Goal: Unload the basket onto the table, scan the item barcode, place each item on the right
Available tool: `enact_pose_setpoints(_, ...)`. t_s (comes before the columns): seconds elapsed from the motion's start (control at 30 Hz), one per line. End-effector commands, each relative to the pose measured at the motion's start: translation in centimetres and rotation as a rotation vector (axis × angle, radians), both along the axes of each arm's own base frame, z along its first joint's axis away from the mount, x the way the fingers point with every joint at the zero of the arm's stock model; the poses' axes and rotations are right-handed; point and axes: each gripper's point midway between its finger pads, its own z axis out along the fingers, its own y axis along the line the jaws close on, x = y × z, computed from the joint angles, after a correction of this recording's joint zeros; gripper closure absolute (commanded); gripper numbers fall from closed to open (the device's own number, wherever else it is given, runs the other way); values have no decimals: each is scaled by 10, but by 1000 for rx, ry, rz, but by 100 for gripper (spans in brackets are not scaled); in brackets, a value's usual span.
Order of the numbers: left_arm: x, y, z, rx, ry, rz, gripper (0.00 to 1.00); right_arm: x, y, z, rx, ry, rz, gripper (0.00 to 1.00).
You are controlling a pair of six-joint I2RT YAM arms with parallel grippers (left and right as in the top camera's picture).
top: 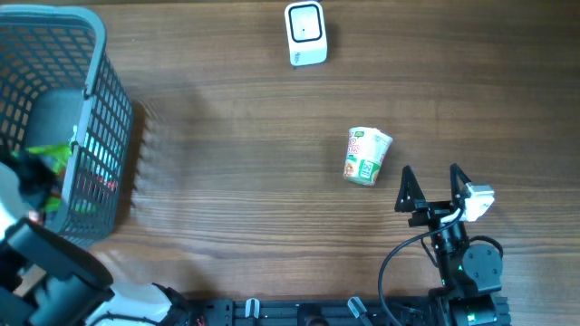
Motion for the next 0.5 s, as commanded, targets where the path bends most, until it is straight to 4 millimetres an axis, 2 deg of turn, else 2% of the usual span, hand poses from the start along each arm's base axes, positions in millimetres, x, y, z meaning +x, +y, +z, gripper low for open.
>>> enact_pose_setpoints(0.0,23,10,125,209,-254,-34,96,0,0,2,2,-9,3,0)
enact_pose_setpoints(0.03,24,7,144,230,-299,-44,96,0,0,2,2,-9,3,0)
enact_pose_setpoints(0.1,22,1,162,237,-360,-8,96,0,0,2,2,-9,3,0)
enact_pose_setpoints(0.23,33,-19,167,153,-435,-66,96,0,0,2,2,-9,3,0)
enact_pose_setpoints(0.3,41,-29,184,121,-515,-85,96,0,0,2,2,-9,3,0)
enact_pose_setpoints(0.37,42,-36,215,146,-592,-106,96,0,0,2,2,-9,3,0)
enact_pose_setpoints(0.43,40,-50,261,199,-691,-154,96,0,0,2,2,-9,3,1)
enact_pose_setpoints(0.47,36,-63,286,218,-752,-192,96,0,0,2,2,-9,3,0)
